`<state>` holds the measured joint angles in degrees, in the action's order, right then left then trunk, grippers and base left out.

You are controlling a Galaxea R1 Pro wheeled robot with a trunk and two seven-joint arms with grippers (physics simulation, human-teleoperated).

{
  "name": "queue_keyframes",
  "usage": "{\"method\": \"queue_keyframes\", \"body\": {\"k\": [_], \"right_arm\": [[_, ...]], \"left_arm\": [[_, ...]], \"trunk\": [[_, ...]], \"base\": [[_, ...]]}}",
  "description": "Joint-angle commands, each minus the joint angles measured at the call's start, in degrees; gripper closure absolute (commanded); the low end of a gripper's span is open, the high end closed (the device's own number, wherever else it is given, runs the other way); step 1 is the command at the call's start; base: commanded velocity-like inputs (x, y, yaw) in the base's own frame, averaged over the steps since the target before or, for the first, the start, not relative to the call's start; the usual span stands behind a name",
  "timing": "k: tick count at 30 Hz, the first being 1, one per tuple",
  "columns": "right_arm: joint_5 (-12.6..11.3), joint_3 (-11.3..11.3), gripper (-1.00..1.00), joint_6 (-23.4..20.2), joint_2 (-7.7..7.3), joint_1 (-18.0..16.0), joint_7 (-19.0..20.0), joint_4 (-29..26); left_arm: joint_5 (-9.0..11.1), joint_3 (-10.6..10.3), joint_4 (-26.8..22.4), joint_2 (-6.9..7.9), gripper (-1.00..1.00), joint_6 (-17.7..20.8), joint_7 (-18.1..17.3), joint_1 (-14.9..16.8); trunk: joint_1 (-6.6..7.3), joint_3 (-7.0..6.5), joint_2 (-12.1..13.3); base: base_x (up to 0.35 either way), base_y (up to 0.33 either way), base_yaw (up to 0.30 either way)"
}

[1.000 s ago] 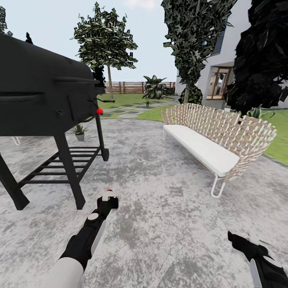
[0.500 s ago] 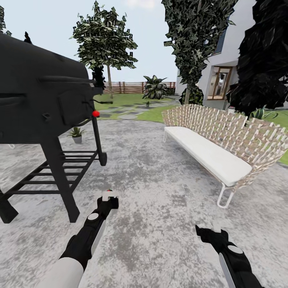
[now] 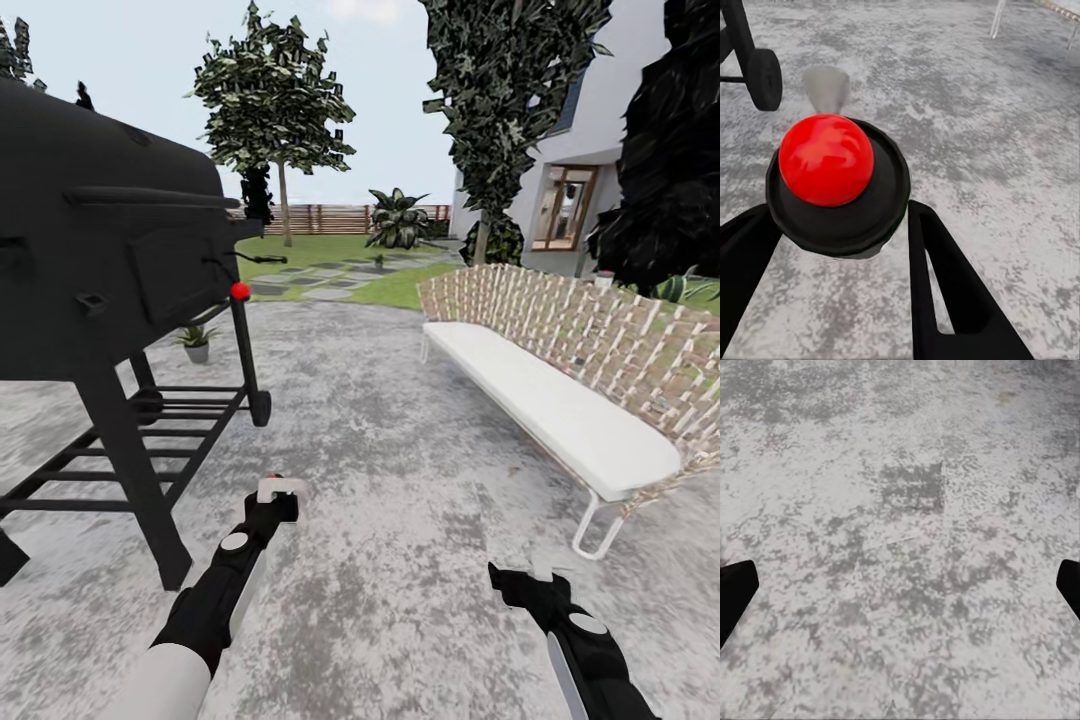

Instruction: Pick up the pesticide atomizer in the garden and spray insectifuge to fully cover both potted plants in the garden.

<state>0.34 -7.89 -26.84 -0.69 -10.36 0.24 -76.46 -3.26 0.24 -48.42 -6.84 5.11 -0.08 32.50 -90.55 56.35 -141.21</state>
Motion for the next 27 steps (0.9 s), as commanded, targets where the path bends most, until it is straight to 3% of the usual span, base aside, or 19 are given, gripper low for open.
{"method": "queue_keyframes", "body": {"k": [1,12,27], "right_arm": [[0.02,-0.02,-1.0,-0.32,-0.01,-0.01,0.03,-0.1],[0.01,-0.02,-1.0,-0.32,-0.01,-0.01,0.03,-0.18],[0.01,-0.02,-1.0,-0.33,-0.01,-0.01,0.03,-0.1]], "left_arm": [[-0.35,0.03,-0.07,-0.06,1.0,0.3,-0.01,0.02],[-0.35,0.03,-0.05,-0.1,1.0,0.32,-0.01,0.02],[-0.26,0.03,-0.01,-0.1,1.0,0.26,-0.01,0.02]], "trunk": [[-0.02,0.04,-0.02],[-0.02,-0.07,-0.02],[-0.02,-1.2,-0.02]], "base": [[0.338,0.0,0.257],[0.338,0.0,0.057],[0.338,-0.039,0.0]]}}
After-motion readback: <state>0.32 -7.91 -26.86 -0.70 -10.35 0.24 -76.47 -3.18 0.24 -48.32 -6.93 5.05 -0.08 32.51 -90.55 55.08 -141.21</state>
